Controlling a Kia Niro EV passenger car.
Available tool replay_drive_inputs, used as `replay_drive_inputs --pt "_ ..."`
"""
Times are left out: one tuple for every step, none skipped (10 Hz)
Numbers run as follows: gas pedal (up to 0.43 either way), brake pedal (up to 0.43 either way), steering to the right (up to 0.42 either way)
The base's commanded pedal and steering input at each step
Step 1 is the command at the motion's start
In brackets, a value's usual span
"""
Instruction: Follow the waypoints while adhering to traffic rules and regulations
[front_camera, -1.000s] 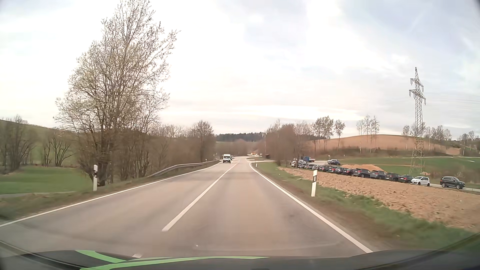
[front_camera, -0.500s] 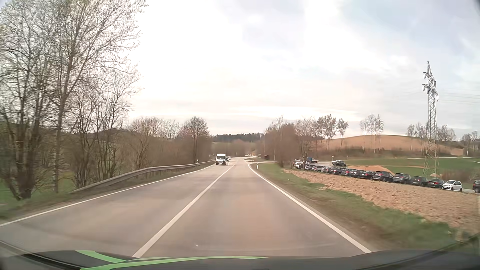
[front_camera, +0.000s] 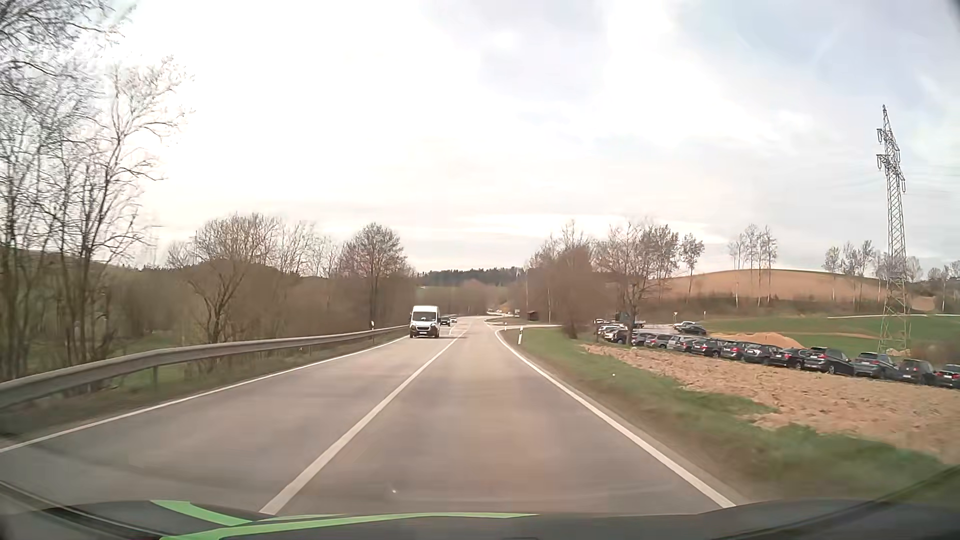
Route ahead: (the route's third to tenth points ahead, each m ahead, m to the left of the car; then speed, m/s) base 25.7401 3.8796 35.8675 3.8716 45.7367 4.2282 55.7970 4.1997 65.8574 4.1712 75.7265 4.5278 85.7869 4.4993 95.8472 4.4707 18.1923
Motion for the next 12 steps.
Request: replay_drive_inputs --pt "0.098 0.0 0.001" --pt "0.098 0.0 0.001" --pt "0.098 0.0 0.001" --pt "0.098 0.0 0.001" --pt "0.098 0.0 0.001" --pt "0.098 0.0 0.002" --pt "0.098 0.0 0.002" --pt "0.098 0.0 0.002" --pt "0.098 0.0 0.004" --pt "0.098 0.0 0.004" --pt "0.098 0.0 0.004" --pt "0.098 0.0 0.005"
